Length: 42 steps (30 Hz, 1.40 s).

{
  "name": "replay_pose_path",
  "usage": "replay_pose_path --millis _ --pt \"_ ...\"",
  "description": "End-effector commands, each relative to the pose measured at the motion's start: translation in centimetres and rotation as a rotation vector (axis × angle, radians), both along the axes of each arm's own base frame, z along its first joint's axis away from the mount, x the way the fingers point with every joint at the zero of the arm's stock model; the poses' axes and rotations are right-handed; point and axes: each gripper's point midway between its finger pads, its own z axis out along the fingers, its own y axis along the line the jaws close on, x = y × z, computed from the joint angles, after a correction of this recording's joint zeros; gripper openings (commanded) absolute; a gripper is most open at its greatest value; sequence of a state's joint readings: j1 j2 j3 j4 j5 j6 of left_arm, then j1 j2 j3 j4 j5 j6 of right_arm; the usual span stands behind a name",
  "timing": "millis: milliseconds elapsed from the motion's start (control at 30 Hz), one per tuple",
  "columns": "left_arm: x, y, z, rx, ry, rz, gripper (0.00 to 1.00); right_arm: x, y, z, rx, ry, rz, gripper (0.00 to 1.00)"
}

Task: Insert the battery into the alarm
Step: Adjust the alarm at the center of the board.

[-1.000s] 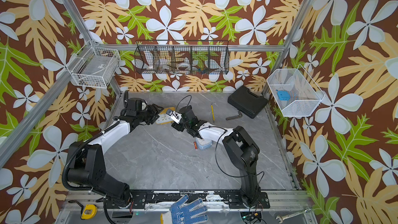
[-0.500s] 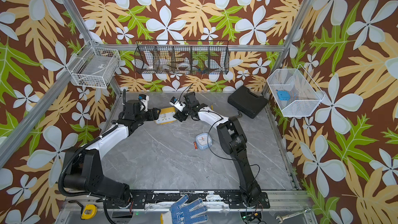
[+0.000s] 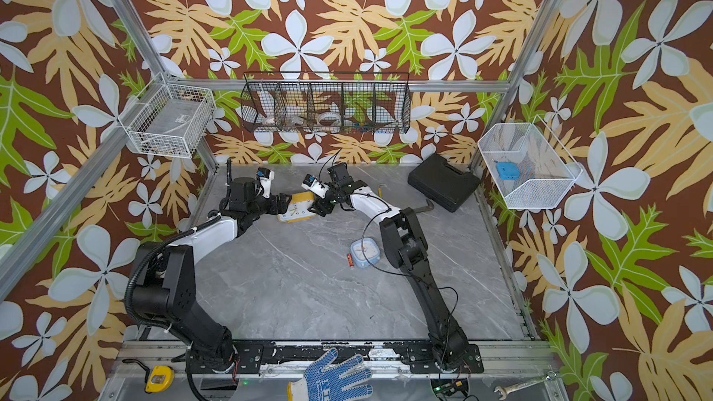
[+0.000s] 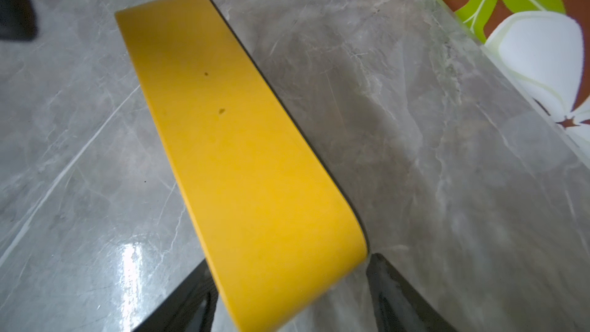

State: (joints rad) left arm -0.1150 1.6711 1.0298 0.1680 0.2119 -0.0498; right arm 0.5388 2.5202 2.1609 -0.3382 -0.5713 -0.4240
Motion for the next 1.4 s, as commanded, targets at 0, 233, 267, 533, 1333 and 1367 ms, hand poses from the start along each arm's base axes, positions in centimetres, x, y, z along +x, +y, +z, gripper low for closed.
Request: replay_pose_path --millis 0,233,267,533,1333,1367 --pt "0.6 -0.1 0.4 -0.038 -0.019 -0.001 0.84 -0.1 1.0 0.3 0.047 -0.005 0.047 0.75" --pt "0.7 -0.1 -0.1 -0.073 0.008 0.010 0.84 -1.2 1.8 0.3 0.101 0.041 0.108 0.64" --pt "0.6 -0.2 0.0 -0.077 0.007 0.009 0.84 -1.5 1.9 0.3 0.107 0.052 0.117 0.61" --pt "-0.2 1.0 0.9 -0.123 0.016 0.055 0.84 -3.6 1.9 1.7 0.158 0.149 0.147 0.35" --pt "-6.6 2.5 -1.0 -0.265 0.195 0.160 0.84 -10.6 1.4 2.4 0.201 0.852 -0.051 0.25" --pt "-6.7 2.4 -1.2 -0.273 0.202 0.157 0.84 -10.6 1.4 2.0 0.191 0.874 -0.061 0.25"
